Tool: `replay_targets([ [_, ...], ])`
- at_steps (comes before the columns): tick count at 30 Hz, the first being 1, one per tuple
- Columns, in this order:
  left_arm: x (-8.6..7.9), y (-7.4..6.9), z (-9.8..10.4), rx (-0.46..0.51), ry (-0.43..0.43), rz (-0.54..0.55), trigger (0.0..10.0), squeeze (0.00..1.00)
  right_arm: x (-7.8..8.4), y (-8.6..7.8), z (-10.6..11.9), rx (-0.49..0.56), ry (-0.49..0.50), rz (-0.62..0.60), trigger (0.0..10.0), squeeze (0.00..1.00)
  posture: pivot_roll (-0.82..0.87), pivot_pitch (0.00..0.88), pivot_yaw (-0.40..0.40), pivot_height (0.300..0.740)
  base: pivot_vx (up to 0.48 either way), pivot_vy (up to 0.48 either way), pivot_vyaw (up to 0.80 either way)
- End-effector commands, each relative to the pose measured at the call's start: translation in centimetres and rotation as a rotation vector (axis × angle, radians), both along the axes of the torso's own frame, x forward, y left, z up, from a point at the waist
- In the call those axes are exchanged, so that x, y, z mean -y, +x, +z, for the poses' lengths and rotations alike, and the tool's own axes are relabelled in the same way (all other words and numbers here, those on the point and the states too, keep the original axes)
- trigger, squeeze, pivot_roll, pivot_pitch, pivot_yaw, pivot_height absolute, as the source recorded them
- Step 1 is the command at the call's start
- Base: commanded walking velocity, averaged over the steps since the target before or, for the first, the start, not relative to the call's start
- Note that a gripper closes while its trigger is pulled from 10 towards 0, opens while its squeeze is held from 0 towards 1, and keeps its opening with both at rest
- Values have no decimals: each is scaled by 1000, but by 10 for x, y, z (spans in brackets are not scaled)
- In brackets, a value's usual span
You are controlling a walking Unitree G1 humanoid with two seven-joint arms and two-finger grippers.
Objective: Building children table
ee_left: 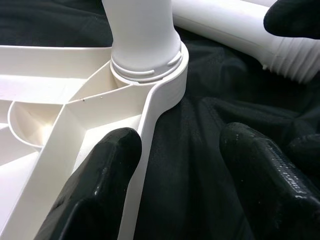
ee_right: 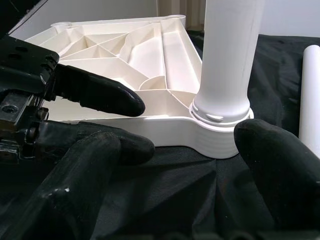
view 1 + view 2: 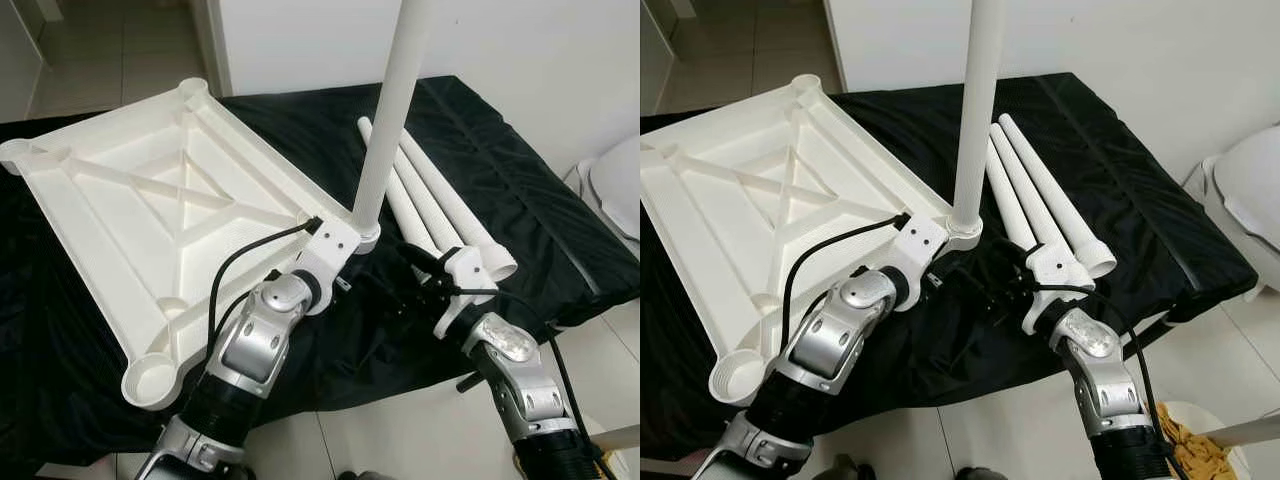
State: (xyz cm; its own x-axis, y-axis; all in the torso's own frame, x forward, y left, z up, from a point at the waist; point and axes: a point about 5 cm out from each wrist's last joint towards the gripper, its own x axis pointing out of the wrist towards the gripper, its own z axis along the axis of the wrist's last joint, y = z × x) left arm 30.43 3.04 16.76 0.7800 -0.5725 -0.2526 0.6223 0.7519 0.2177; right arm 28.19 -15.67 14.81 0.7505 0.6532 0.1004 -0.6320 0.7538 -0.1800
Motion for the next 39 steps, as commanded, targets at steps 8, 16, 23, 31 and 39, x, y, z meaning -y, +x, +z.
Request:
replay_targets([
  [8, -39, -2, -2, -45, 95, 55, 10000, 0, 1, -3, -5, -13, -1, -11, 10000, 0, -68, 110, 9, 740, 0, 0, 0],
  [16, -67, -23, -14, -121, 187, 33, 10000, 0, -1, -4, -6, -22, 2, 14, 10000, 0, -59, 105, 7, 740, 0, 0, 0],
  [23, -77, -39, -17, -164, 260, -8, 10000, 0, -3, -6, -8, -29, -1, 29, 10000, 0, -58, 101, 5, 740, 0, 0, 0],
  [31, -89, -45, -19, -178, 307, 18, 10000, 0, -3, -6, -9, -29, -6, 34, 10000, 0, -54, 91, 2, 740, 0, 0, 0],
  [39, -94, -47, -17, -201, 300, 51, 0, 0, -5, -5, -9, -30, -10, 48, 10000, 0, -52, 81, -2, 740, 0, 0, 0],
])
